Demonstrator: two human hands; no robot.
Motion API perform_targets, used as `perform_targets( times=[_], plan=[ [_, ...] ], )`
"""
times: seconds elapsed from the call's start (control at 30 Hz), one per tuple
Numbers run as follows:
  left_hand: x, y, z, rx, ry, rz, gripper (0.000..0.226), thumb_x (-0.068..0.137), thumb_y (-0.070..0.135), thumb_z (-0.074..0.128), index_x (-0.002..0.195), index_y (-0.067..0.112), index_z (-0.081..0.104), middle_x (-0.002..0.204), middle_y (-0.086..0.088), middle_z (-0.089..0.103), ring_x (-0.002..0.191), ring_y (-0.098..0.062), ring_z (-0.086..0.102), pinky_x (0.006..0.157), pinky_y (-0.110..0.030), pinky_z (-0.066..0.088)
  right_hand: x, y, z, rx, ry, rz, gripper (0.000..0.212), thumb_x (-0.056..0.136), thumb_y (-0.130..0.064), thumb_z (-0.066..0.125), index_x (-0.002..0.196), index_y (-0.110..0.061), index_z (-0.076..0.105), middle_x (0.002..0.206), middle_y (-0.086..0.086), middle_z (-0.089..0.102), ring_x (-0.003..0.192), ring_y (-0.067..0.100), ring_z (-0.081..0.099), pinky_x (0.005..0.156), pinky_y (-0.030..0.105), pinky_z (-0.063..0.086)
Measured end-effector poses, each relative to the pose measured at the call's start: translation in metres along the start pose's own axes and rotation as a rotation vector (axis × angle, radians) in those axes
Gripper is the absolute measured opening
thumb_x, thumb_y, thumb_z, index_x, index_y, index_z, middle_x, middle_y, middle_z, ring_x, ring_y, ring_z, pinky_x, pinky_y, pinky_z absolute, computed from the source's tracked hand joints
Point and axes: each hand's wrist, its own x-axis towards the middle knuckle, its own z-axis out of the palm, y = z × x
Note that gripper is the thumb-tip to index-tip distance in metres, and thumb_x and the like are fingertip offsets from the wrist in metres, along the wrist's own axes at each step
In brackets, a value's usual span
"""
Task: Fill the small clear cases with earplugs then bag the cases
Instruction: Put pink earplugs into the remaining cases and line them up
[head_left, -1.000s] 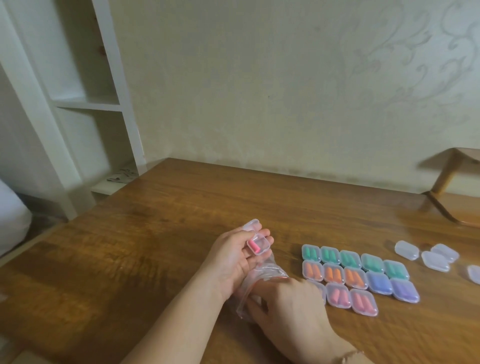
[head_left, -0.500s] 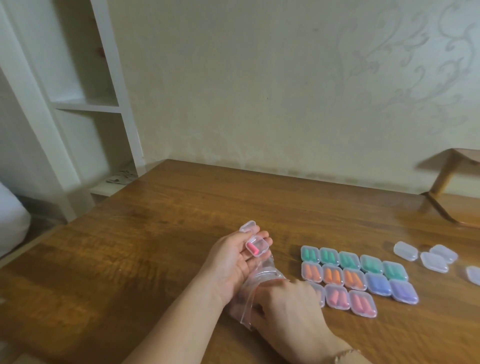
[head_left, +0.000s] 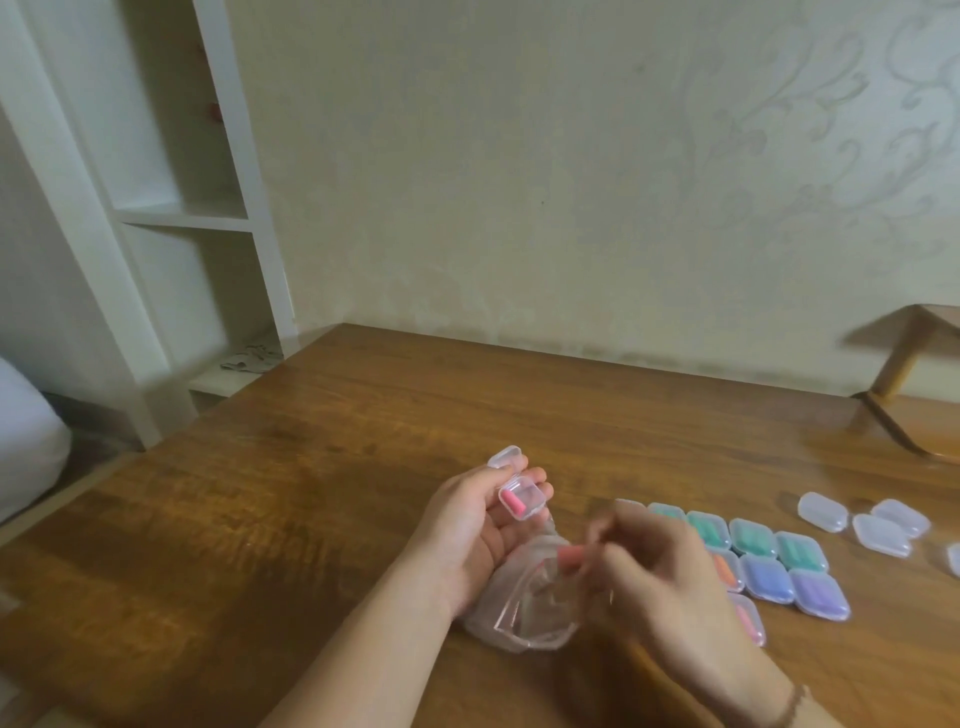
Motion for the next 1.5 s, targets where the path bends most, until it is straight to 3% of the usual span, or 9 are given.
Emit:
perform_targets(
  times=[0.13,0.37,0.5,0.67,0.8,1.1,1.2,1.3,1.5],
  plan=[
    [-0.005,0.000,0.000,0.113,-0.040,0.090,0.017,0.095,0.018,0.061,0.104,0.012,0.074,0.107,-0.012,0.075,0.108,-0.031,0.069,0.093,-0.044,0.054,0.011,-0.002,-0.012,0.482,0.149,0.146,0.031,0.088,0.005,0.053,0.059,-0.006,0.051,0.066,0.024,0.062,0.048,0.031,0.059,0.037,0.024,0.040],
    [-0.013,0.002,0.004,0.127,-0.180,0.118,0.028,0.097,0.018,0.057,0.124,0.013,0.062,0.118,-0.012,0.071,0.108,-0.026,0.070,0.094,-0.039,0.056,0.018,0.006,-0.018,0.389,0.146,0.108,0.007,0.080,-0.002,0.070,0.085,-0.001,0.064,0.075,0.017,0.071,0.064,0.024,0.068,0.057,0.027,0.056],
    [-0.017,0.002,0.003,0.105,-0.258,0.072,0.031,0.096,0.019,0.059,0.124,0.009,0.062,0.119,-0.020,0.069,0.112,-0.033,0.067,0.097,-0.044,0.054,0.014,0.008,-0.012,0.065,0.146,-0.097,0.017,0.087,0.009,0.062,0.088,-0.007,0.065,0.071,0.010,0.072,0.060,0.018,0.068,0.056,0.025,0.055],
    [-0.018,0.002,0.002,0.182,-0.329,0.097,0.039,0.091,0.024,0.057,0.128,0.010,0.060,0.111,-0.014,0.073,0.101,-0.024,0.069,0.089,-0.036,0.056,0.010,0.017,-0.014,-0.519,0.186,-0.450,0.013,0.087,-0.016,0.066,0.090,-0.028,0.068,0.080,-0.021,0.067,0.072,0.005,0.064,0.060,0.009,0.044],
    [-0.019,0.001,0.001,0.217,-0.342,0.101,0.031,0.099,0.019,0.052,0.125,0.007,0.064,0.108,-0.014,0.073,0.093,-0.021,0.069,0.081,-0.034,0.056,0.012,0.020,-0.016,-0.579,0.181,-0.569,0.011,0.089,-0.034,0.063,0.095,-0.032,0.071,0.095,-0.023,0.065,0.078,0.002,0.064,0.061,0.026,0.053],
    [-0.020,0.001,0.002,0.216,-0.422,0.072,0.041,0.091,0.025,0.065,0.125,0.003,0.063,0.102,-0.010,0.074,0.087,-0.017,0.069,0.081,-0.034,0.057,0.011,0.021,-0.013,-0.634,0.155,-0.513,0.012,0.085,-0.037,0.066,0.091,-0.034,0.075,0.095,-0.026,0.060,0.072,0.000,0.061,0.058,0.024,0.050],
    [-0.022,0.003,0.003,0.176,-0.404,0.066,0.039,0.090,0.033,0.065,0.120,0.008,0.068,0.109,-0.016,0.071,0.095,-0.024,0.068,0.083,-0.035,0.058,0.009,0.019,-0.014,-0.560,0.185,-0.474,0.015,0.086,-0.020,0.071,0.093,-0.033,0.074,0.092,-0.022,0.065,0.074,0.005,0.063,0.059,0.020,0.050],
    [-0.019,0.001,0.002,0.278,-0.303,0.142,0.033,0.089,0.016,0.067,0.122,0.018,0.067,0.117,-0.011,0.070,0.105,-0.025,0.068,0.092,-0.035,0.056,0.012,0.018,-0.017,-0.381,0.300,-0.347,0.025,0.087,-0.010,0.068,0.087,-0.035,0.071,0.082,-0.020,0.069,0.075,0.008,0.064,0.060,0.012,0.044],
    [-0.029,-0.003,0.007,0.720,-0.356,0.454,0.069,0.094,-0.005,0.058,0.147,0.035,0.039,0.150,0.017,0.045,0.118,0.000,0.060,0.099,-0.029,0.052,0.014,0.016,-0.021,-0.397,0.249,-0.232,0.009,0.085,-0.041,0.064,0.090,-0.037,0.070,0.089,-0.022,0.068,0.075,0.009,0.062,0.062,0.015,0.046]
  ],
)
